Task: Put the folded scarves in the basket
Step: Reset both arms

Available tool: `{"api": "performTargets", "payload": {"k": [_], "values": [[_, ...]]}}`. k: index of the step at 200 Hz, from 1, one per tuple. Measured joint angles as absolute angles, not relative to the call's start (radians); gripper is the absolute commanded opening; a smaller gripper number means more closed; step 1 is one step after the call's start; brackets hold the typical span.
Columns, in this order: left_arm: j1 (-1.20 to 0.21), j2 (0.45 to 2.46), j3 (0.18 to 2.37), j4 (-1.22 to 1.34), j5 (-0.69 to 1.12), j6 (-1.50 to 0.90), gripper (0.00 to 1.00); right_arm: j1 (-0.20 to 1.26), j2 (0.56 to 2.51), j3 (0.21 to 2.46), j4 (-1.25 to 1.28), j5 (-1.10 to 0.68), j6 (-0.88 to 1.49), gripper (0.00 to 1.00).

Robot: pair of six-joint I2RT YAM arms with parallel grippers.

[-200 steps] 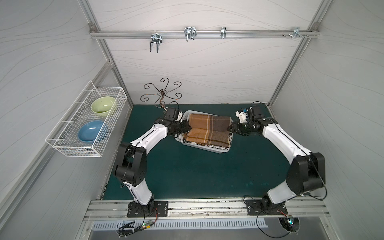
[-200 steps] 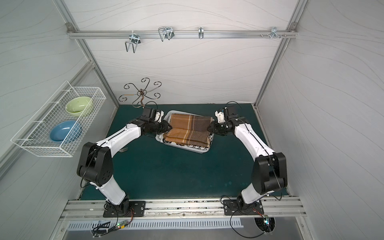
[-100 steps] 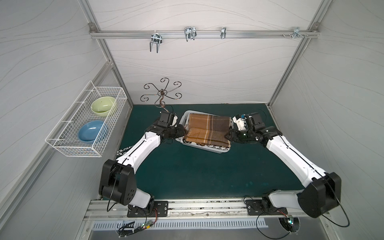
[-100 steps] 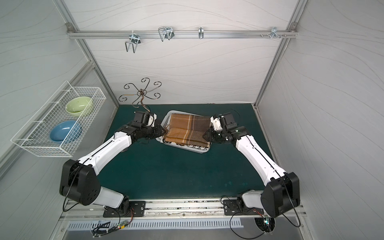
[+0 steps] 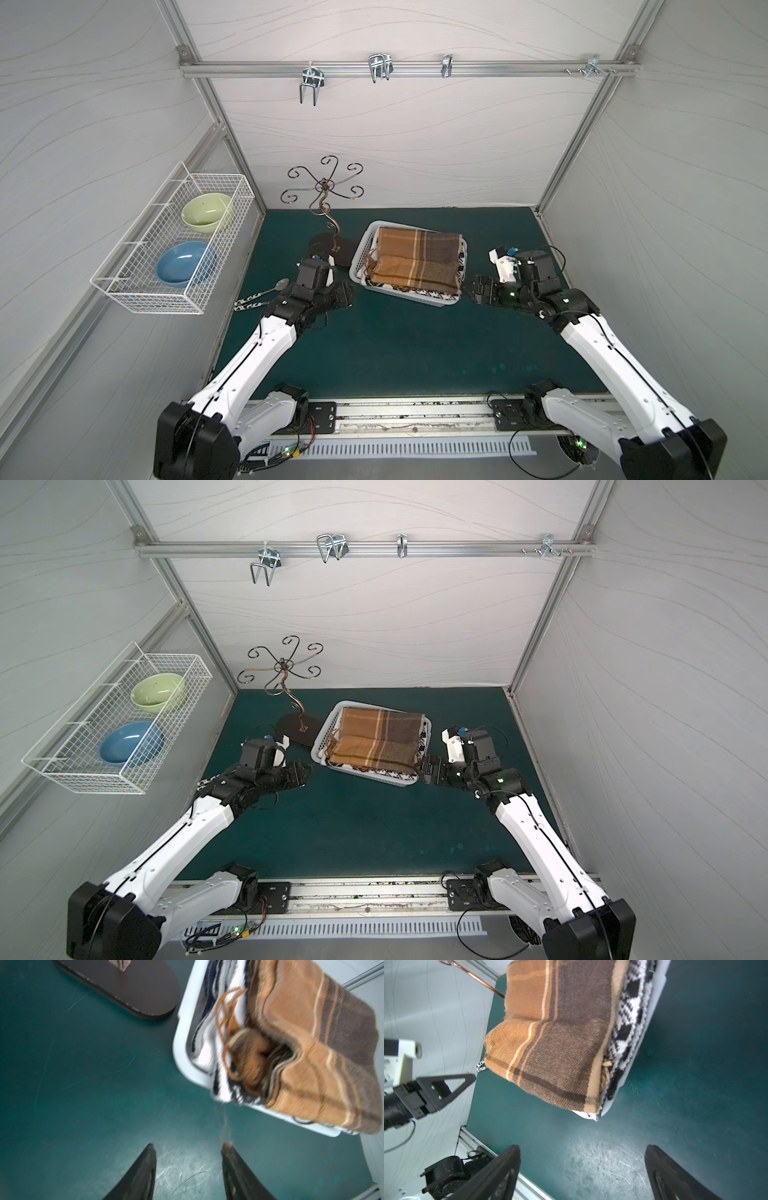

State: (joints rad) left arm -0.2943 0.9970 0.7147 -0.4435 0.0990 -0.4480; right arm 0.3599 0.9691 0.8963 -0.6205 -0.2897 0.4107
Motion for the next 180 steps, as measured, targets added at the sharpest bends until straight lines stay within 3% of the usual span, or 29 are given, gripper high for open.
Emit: {"api": "performTargets", "payload": {"k": [24,27,29,33,88,115,139,180], "values": [[-0.295,0.911,0.587,-0.394,0.049,-0.434,0.63,0.359,0.923,0.864,-0.594,-0.279,0.376,0.99],[-0.295,0.903,0.574,-0.389,0.039,-0.432,0.76,0.359,0.911,0.852,-0.582,-0.27,0.368,0.99],[-0.295,0.897,0.563,-0.382,0.03,-0.428,0.93,0.358,0.904,0.844,-0.574,-0.264,0.363,0.99],[-0.295,0.884,0.543,-0.37,0.011,-0.424,0.99,0.358,0.892,0.83,-0.56,-0.258,0.353,0.99],[-0.289,0.746,0.359,-0.159,-0.246,-0.268,0.99,0.331,0.817,0.473,-0.192,-0.062,0.126,0.99],[-0.286,0.695,0.236,0.113,-0.342,-0.141,1.0,0.296,0.904,0.341,0.051,0.027,0.039,0.99],[-0.231,0.876,0.152,0.36,-0.385,-0.055,0.99,0.208,1.069,0.296,0.262,0.051,0.016,0.99],[-0.107,1.224,0.226,0.534,-0.317,-0.032,0.99,0.142,1.238,0.297,0.506,0.046,-0.011,0.99]]}}
